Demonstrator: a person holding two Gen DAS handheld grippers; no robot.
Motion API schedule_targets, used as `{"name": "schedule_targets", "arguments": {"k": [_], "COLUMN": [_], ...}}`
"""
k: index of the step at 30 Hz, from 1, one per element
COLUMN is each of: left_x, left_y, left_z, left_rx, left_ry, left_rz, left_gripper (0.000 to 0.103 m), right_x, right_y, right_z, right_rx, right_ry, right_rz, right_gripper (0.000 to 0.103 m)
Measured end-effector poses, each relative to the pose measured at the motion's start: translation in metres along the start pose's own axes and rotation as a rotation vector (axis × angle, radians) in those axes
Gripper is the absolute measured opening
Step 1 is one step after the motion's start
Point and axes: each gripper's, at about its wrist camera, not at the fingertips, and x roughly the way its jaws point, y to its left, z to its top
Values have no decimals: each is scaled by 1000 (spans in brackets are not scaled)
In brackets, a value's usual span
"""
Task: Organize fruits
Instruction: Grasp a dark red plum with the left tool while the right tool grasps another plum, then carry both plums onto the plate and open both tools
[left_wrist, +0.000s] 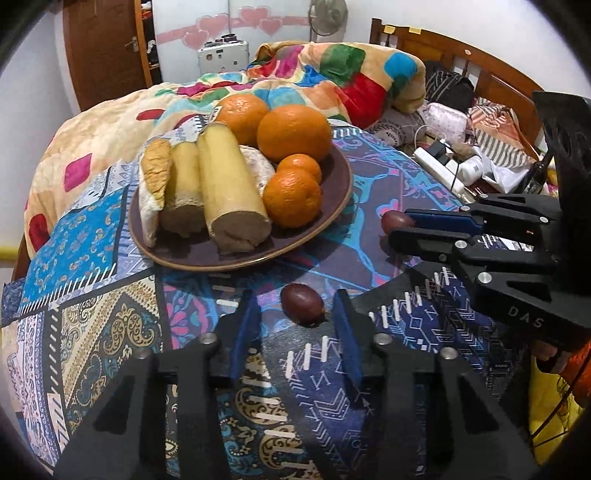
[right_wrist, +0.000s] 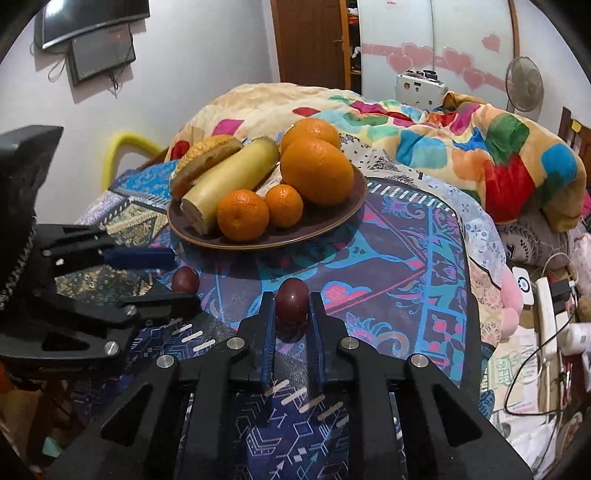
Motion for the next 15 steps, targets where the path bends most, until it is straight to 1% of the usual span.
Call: {"name": "schedule_targets", "arguments": {"k": [2, 4, 9, 15], "left_x": [1, 1, -4, -20], "left_y": [-1, -2, 0, 22], "left_z": [1, 1, 0, 2], "left_rx": [4, 9, 5, -41], "left_ry": [1, 1, -18, -59], "left_rz": [-1, -10, 4, 22], "left_gripper": [33, 21, 20, 20], "right_x": [-4, -7, -12, -13], "right_y": [-1, 0, 2, 6], "right_z": [-1, -1, 4, 14], "right_rx": [4, 0, -11, -19], "right_ry": [-8, -15, -38, -66], "right_rz": [2, 0, 0, 5], "right_gripper": [16, 16, 16, 16]}}
